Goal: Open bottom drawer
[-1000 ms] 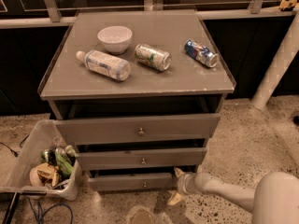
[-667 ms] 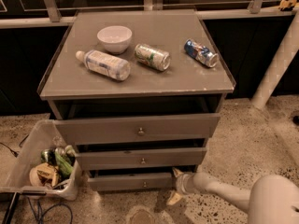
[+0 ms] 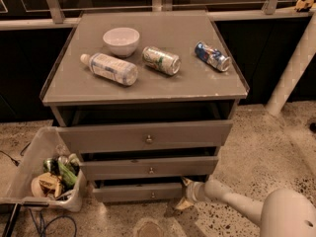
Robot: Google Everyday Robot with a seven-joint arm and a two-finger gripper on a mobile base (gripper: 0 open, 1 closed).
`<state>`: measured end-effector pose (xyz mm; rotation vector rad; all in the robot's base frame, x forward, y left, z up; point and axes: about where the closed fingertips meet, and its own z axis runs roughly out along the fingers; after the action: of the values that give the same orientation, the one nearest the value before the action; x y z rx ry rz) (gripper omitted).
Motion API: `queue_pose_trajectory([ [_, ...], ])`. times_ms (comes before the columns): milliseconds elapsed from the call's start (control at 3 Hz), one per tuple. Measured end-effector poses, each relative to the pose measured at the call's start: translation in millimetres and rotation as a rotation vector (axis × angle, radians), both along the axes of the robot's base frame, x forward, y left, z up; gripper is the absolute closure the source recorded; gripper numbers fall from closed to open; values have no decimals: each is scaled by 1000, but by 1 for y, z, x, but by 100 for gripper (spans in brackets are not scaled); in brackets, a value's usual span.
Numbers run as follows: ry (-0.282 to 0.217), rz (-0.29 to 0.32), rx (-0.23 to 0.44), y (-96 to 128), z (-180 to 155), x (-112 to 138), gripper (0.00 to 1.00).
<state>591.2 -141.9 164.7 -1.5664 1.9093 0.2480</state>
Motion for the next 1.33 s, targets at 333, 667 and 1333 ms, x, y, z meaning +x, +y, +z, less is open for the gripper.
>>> queue_pose_trajectory([
  [333,0,0,0,0,0,0,40],
  [667,0,0,0,0,0,0,64],
  [1333,0,-5,-3,0,7,0,100],
])
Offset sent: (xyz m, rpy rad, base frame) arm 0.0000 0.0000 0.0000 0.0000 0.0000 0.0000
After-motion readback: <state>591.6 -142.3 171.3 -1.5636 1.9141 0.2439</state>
